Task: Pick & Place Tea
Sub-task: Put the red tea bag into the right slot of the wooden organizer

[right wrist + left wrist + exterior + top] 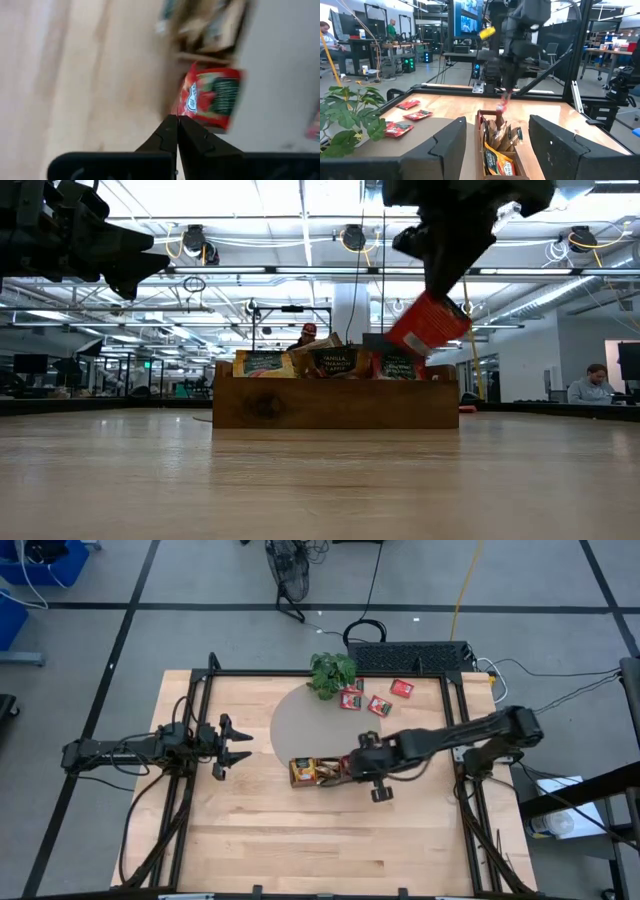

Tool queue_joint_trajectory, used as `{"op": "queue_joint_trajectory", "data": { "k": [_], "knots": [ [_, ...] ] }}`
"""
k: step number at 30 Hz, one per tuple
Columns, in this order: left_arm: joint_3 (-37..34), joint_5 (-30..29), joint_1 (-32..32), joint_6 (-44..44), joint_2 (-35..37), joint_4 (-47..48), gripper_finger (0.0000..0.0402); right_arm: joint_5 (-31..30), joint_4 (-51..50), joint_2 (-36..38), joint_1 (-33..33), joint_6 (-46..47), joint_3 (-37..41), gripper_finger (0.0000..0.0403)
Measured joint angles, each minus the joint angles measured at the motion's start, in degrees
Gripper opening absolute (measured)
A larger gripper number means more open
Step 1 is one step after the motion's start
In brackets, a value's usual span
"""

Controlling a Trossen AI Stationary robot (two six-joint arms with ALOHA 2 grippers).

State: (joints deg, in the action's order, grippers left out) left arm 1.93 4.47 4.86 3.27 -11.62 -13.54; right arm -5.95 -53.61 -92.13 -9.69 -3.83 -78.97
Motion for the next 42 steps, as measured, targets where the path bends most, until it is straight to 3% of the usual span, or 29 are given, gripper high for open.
{"op": "queue_joint_trajectory", "data": {
  "k": [5,12,35,42],
  "knots": [
    [0.0,0.0,0.0,0.0,0.0,0.0,0.0214,2.8,-9.8,-7.9,1.3,-3.0,-7.4,0.0],
    [0.0,0.0,0.0,0.0,0.0,0.0,0.0214,1.5,-9.8,-12.9,2.5,-6.5,-8.8,0.0],
    [0.0,0.0,0.0,0.0,0.0,0.0,0.0214,-0.1,-10.4,-14.4,3.2,-16.9,-8.8,0.0],
    [0.0,0.0,0.0,0.0,0.0,0.0,0.0214,-9.4,-6.1,-14.4,3.3,-16.2,-8.8,0.0]
  ]
}}
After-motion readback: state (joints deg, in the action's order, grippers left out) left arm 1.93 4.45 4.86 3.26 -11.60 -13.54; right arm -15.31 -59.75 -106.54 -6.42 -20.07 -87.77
